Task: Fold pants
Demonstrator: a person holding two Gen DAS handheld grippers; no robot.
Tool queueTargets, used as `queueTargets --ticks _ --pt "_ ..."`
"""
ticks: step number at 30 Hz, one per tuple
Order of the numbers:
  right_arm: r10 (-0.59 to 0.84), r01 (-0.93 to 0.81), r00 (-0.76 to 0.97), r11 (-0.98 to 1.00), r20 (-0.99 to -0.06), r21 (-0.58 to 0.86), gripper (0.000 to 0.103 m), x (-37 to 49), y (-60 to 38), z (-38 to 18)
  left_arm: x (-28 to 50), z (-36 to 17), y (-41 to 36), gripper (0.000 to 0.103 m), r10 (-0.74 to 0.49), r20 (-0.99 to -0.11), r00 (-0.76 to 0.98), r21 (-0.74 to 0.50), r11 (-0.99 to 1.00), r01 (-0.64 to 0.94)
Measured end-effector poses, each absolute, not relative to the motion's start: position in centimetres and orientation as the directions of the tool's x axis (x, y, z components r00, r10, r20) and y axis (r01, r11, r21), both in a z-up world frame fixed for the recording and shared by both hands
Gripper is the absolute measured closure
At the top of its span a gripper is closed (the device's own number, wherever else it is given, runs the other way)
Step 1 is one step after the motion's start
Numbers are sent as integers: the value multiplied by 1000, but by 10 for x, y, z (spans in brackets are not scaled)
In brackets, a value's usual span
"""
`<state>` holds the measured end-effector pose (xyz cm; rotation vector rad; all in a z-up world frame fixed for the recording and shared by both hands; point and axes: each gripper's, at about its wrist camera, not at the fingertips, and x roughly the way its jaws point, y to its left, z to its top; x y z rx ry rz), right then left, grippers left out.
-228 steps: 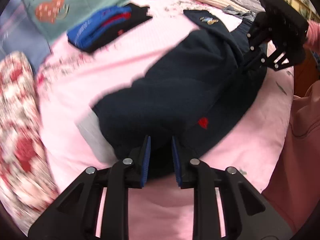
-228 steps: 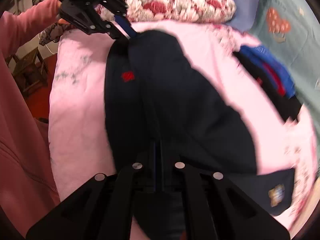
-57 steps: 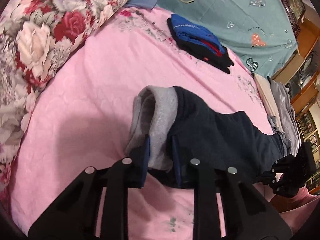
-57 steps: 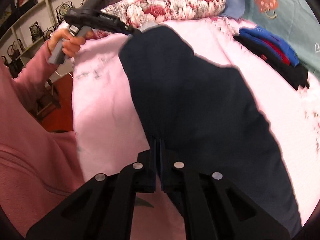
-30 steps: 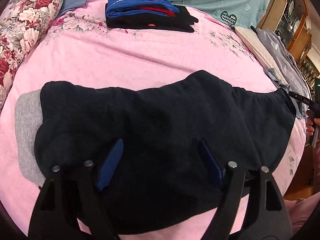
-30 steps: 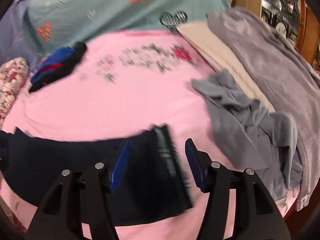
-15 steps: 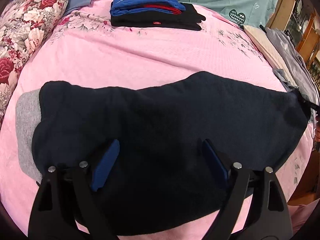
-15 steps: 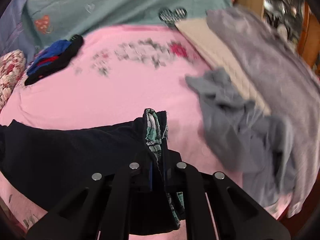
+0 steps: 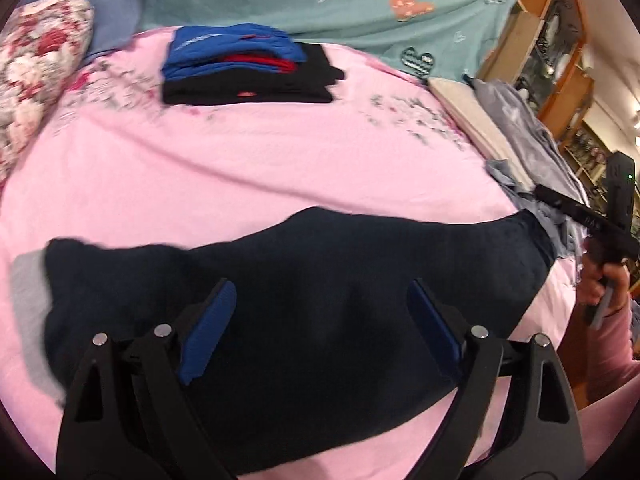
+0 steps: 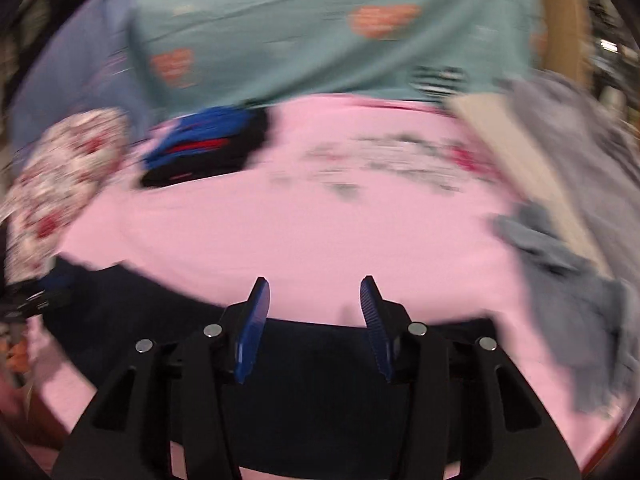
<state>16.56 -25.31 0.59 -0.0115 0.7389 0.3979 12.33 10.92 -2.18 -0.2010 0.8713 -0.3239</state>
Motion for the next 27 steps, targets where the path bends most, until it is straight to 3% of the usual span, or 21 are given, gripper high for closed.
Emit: queueTargets --ticks 3,8,11,12,15,17,19,20,23,27 --pt "538 -559 526 802 -659 208 56 175 -175 -16 138 -30 90 14 -405 -721 562 -323 914 246" --pt "654 -704 282 638 -702 312 78 197 -71 -52 150 -59 102 14 -379 -780 497 -346 924 161" --pt "661 -716 138 581 -737 387 80 215 -45 -75 134 -61 119 14 -422 -749 510 -399 903 161" --pt "625 -686 117 613 -772 392 99 218 -45 -88 129 -62 123 14 -407 -758 510 -385 910 153" --pt "669 -559 69 641 -740 527 103 241 -76 -92 108 -60 137 14 -400 -756 518 -370 914 166" --pt "680 -544 101 649 -726 532 94 240 -91 -79 97 -50 140 14 -333 -776 536 -298 942 155" --pt "690 -586 164 643 -705 493 64 233 -98 -58 92 -36 145 11 -287 -759 584 -247 957 150" --pt "701 -616 184 628 -689 476 57 231 -97 -49 92 -32 149 6 -282 -743 607 -246 958 145" --pt "712 -675 197 597 -674 433 53 234 -80 -36 97 -36 159 4 -265 -728 632 -266 959 96" --pt "642 -728 158 589 -750 351 53 249 -46 -49 105 -58 170 4 -253 -749 612 -291 956 40"
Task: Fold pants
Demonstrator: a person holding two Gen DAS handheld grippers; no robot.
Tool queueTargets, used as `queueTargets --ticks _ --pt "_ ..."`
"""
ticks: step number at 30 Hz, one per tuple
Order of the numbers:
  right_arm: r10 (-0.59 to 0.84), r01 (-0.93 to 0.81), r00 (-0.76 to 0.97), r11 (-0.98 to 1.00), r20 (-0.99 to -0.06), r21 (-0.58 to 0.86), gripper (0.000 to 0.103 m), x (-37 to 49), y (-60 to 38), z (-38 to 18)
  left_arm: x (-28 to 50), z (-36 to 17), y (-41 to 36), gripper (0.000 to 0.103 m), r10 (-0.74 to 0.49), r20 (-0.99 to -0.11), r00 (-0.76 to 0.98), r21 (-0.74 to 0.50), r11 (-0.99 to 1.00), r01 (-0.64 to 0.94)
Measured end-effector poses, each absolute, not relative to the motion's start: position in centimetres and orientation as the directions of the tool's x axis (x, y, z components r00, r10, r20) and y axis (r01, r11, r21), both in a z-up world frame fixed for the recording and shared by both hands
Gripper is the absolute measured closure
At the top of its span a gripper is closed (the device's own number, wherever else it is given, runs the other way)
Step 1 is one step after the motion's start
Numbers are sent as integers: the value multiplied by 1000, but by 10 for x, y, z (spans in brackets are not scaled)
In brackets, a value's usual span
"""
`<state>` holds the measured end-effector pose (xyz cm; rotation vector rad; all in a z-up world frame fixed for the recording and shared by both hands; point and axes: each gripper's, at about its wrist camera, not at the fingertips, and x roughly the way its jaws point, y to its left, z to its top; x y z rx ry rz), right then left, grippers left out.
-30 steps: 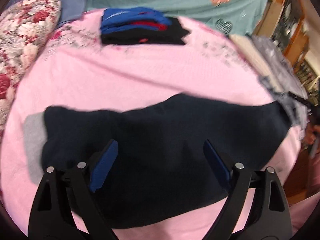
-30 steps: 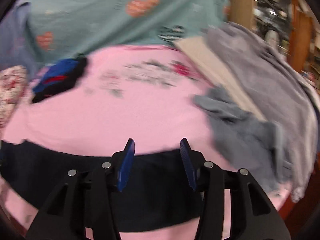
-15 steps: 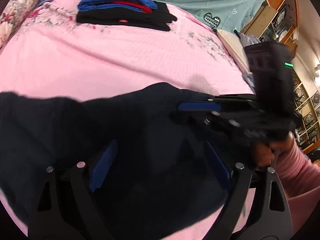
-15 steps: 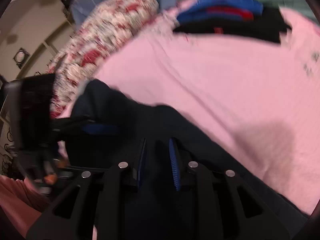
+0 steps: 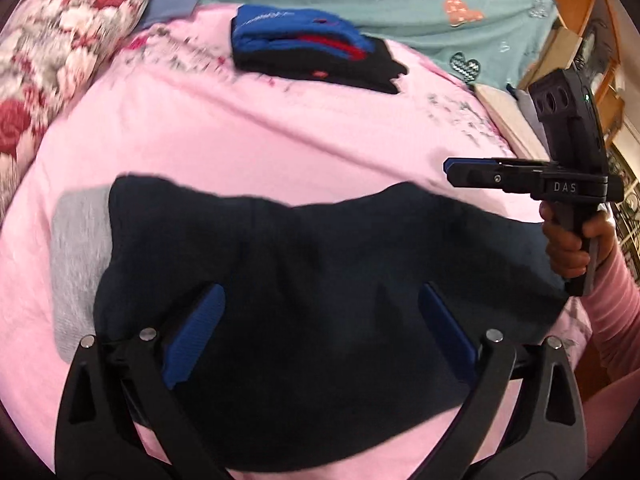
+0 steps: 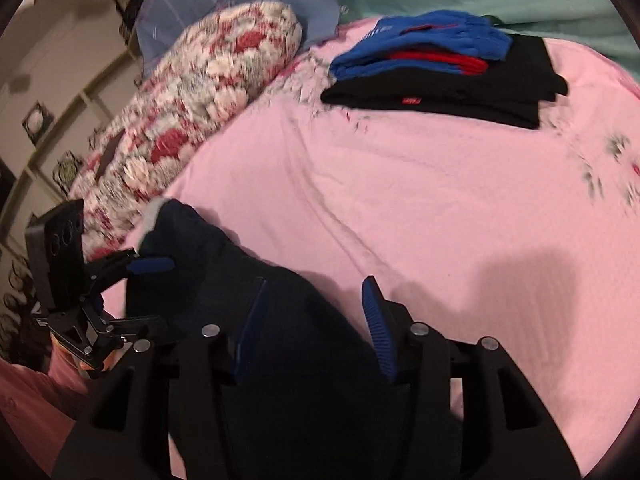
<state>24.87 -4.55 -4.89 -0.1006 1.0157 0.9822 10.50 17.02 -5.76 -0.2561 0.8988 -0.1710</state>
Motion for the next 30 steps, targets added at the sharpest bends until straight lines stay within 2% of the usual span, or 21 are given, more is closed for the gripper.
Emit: queueTargets --ticks 5,11,14,16,19,30 --pt "567 -817 41 494 -823 299 53 235 -22 -56 105 -60 169 4 -248 -743 622 -278 959 51" --pt "534 -894 -49 354 -844 276 53 206 -15 -49 108 -62 166 2 -260 -745 614 -277 958 69" --pt "540 -891 43 402 -840 213 53 214 -20 -41 109 -62 166 2 -261 -747 611 -276 958 72" --pt "568 -854 66 457 -820 248 53 235 -25 -42 109 -63 166 2 -262 -750 608 -276 958 73" --pt "531 -836 50 485 -846 255 53 252 -22 -55 109 -63 165 2 -258 -753 605 -270 960 73" --pt "508 -888 -164 298 -846 351 53 225 -14 -57 112 -65 158 2 -213 -777 592 -213 974 72"
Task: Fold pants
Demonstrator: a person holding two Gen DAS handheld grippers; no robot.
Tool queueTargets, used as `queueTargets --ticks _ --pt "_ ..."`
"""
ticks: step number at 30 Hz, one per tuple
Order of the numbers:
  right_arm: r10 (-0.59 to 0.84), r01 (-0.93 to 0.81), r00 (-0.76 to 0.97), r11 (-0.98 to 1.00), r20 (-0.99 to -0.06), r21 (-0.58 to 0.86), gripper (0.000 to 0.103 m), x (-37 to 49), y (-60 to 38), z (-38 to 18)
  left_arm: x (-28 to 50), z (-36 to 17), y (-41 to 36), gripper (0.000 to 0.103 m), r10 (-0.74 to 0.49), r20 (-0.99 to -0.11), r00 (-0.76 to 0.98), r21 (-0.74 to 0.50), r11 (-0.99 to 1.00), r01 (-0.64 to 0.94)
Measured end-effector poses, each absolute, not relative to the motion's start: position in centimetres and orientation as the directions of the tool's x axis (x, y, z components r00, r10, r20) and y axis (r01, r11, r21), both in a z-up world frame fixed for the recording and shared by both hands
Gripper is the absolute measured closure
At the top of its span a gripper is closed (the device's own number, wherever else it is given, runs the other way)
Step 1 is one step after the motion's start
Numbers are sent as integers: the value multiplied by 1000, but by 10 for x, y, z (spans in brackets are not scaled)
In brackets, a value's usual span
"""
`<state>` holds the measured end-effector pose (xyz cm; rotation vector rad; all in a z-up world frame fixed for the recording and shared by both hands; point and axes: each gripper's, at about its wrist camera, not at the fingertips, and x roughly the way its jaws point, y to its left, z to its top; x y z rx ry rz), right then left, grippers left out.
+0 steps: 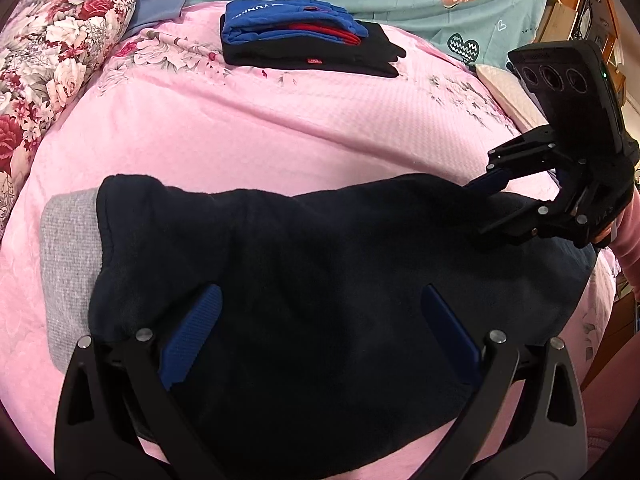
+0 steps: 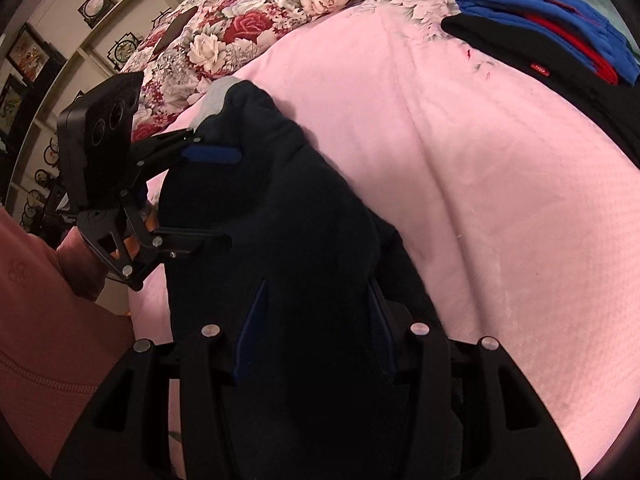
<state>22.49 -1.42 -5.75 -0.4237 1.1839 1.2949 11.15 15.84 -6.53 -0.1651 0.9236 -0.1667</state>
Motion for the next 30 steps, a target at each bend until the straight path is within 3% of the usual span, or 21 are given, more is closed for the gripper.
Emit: queueTargets --ticks 6,11,17,22,26,30 --pt "499 -846 -216 334 -839 416 52 240 -13 -73 112 -66 156 2 -202 -783 589 -197 978 74" --pt "521 -808 -376 220 -766 547 47 240 -10 -72 112 -66 156 2 -204 -784 587 -197 977 77" --pt "639 -738 -406 193 -654 647 46 257 9 -91 113 -67 155 2 -197 -790 581 -185 979 79" --pt "727 -750 -263 260 -634 609 70 275 -3 -95 114 -67 153 2 -191 -795 576 -178 981 80" --pt "723 -768 -240 267 -648 582 73 276 -1 -92 114 -66 153 2 -184 -796 576 -169 982 80" --pt "726 -720 -271 282 -632 634 83 289 -4 -100 114 -66 151 2 -177 -799 575 -160 984 82"
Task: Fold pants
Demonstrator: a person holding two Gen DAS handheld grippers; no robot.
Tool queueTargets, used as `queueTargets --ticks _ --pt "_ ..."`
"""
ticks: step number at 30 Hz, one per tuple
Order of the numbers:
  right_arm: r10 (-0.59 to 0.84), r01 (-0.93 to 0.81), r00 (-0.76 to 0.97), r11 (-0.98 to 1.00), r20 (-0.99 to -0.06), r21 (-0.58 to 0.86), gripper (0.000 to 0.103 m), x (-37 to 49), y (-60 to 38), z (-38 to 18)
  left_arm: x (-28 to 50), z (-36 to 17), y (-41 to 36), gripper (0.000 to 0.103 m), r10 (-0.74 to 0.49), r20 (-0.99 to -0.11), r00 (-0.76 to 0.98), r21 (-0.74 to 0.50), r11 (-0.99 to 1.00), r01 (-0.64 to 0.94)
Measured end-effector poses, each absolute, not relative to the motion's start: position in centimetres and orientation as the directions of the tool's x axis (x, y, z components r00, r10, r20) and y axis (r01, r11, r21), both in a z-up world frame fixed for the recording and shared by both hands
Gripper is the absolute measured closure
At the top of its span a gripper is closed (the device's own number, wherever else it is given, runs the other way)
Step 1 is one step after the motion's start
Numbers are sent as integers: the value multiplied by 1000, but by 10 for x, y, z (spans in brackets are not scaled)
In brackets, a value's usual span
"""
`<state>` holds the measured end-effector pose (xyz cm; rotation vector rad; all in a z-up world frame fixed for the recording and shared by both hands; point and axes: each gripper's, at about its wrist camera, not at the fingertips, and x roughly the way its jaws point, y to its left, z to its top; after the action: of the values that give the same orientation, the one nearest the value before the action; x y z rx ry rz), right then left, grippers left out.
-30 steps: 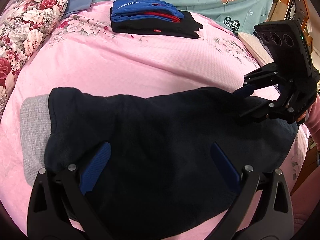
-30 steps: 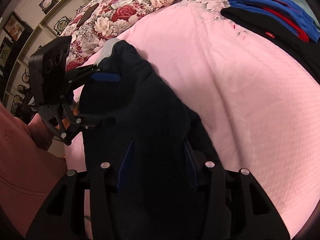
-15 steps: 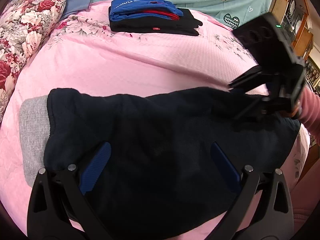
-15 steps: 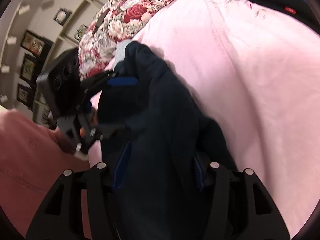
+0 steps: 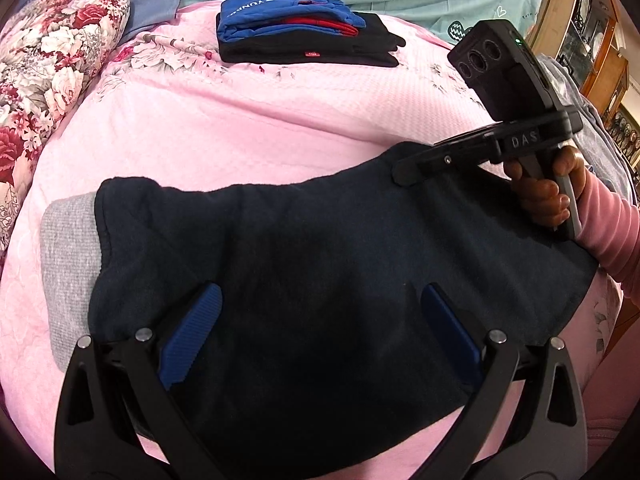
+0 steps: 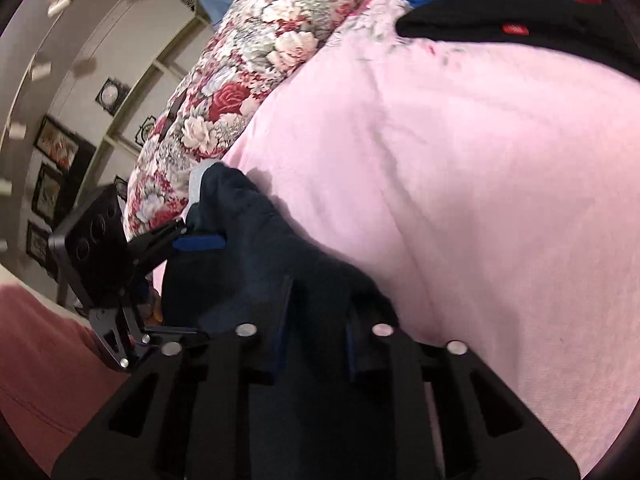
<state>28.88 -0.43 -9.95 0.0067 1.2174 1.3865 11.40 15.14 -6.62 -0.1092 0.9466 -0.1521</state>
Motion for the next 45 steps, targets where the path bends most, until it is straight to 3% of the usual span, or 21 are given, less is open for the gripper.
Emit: queueTargets --ticks 5,7,8,14,17,18,20,24,27,30,34,39,45 --pt "706 -766 -208 313 -677 561 79 283 -21 -88 113 -66 151 2 -170 -800 576 -151 985 81" --pt "715 -777 -104 376 -692 505 61 281 -37 -76 114 -66 151 2 -170 -799 576 -151 985 82" --pt "723 -767 -48 415 -689 489 60 281 -49 -69 114 -66 151 2 -171 -799 577 -152 985 82" --pt "788 -737 -36 395 -615 549 59 247 -80 -55 114 -66 151 2 -167 -802 574 -146 986 82" --pt "693 -729 -9 489 -721 479 59 232 -84 -82 115 -66 150 2 -158 -805 571 -135 987 83" --pt "681 -719 10 514 -732 468 64 234 -93 -88 115 -67 149 2 -160 -807 569 -136 987 84" --pt "711 -661 26 539 -703 522 64 241 -121 -88 115 -67 150 2 -160 -807 568 -136 987 84" --pt "622 -530 312 741 -718 412 57 238 -210 -59 114 -65 145 2 -132 -813 567 -104 991 82" --pt "555 -385 497 830 -667 403 53 225 -299 -31 112 -60 139 2 -96 -815 572 -68 995 70" --pt "371 -215 639 927 -674 306 49 210 -377 -15 110 -43 121 2 -160 -791 590 -111 987 119" --pt "212 -131 633 977 -744 167 49 207 -417 -29 118 -31 83 2 -268 -748 607 -181 963 202" --pt "223 -186 528 972 -819 144 49 218 -404 -66 136 -46 46 2 -276 -786 553 -193 960 204" --pt "206 -203 529 973 -823 113 48 222 -396 -71 145 -64 35 2 -240 -809 537 -188 971 150"
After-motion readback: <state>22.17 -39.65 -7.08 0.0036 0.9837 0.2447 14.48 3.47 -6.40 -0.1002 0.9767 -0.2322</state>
